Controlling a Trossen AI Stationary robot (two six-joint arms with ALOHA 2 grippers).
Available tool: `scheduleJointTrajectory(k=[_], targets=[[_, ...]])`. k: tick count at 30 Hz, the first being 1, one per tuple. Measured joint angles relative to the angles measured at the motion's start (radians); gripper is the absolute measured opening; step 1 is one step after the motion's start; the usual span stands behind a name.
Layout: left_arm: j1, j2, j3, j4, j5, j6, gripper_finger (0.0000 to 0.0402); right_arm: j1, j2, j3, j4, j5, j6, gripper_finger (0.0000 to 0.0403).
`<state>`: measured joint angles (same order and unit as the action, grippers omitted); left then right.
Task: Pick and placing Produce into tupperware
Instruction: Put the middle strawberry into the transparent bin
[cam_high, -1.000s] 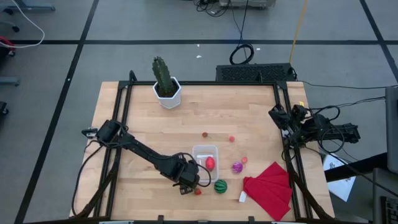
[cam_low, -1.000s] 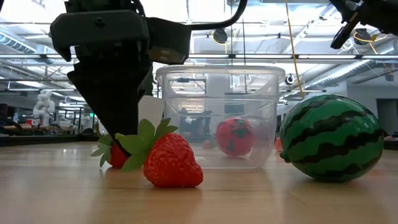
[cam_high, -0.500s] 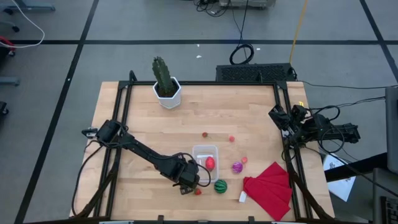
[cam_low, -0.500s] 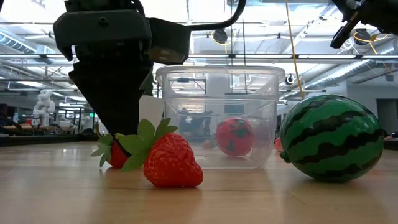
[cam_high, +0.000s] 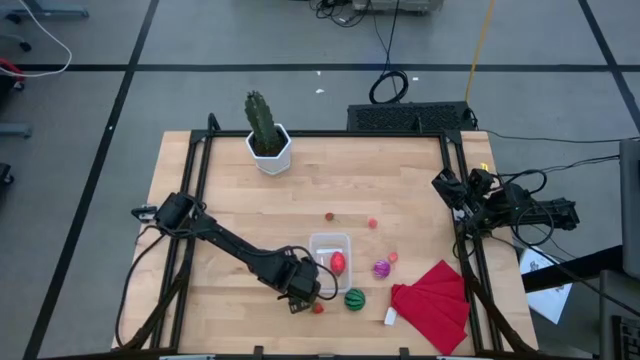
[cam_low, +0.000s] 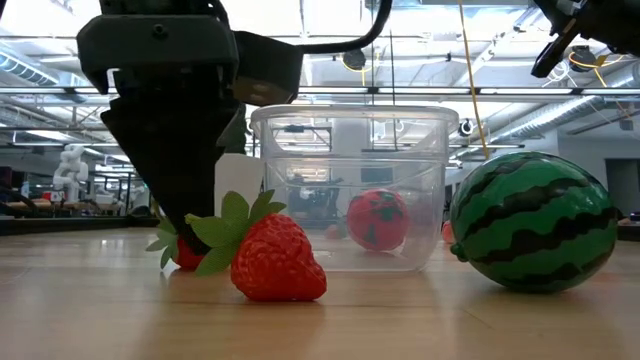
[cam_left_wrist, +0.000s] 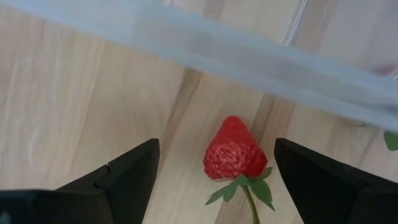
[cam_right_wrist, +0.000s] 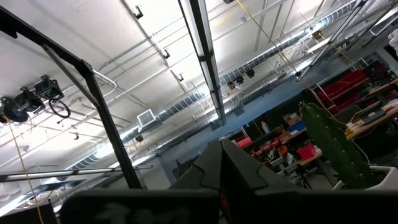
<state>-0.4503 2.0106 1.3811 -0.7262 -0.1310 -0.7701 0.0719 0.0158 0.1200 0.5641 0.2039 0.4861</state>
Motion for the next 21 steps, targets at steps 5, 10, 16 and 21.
scheduleJointTrajectory(k=[5, 10, 16, 21], targets=[[0.000, 0.000, 0.000, -0.011, 0.000, -0.020, 0.0323, 0.000, 0.000, 0.000, 0.000, 0.000, 0.000, 0.0000], [0.000, 0.000, 0.000, -0.010, -0.006, -0.030, 0.0323, 0.000, 0.000, 0.000, 0.000, 0.000, 0.000, 0.0000], [0.000, 0.000, 0.000, -0.010, -0.008, -0.030, 0.0320, 0.000, 0.000, 0.000, 0.000, 0.000, 0.000, 0.0000], [0.000, 0.000, 0.000, -0.010, -0.008, -0.030, 0.0279, 0.000, 0.000, 0.000, 0.000, 0.000, 0.000, 0.0000]])
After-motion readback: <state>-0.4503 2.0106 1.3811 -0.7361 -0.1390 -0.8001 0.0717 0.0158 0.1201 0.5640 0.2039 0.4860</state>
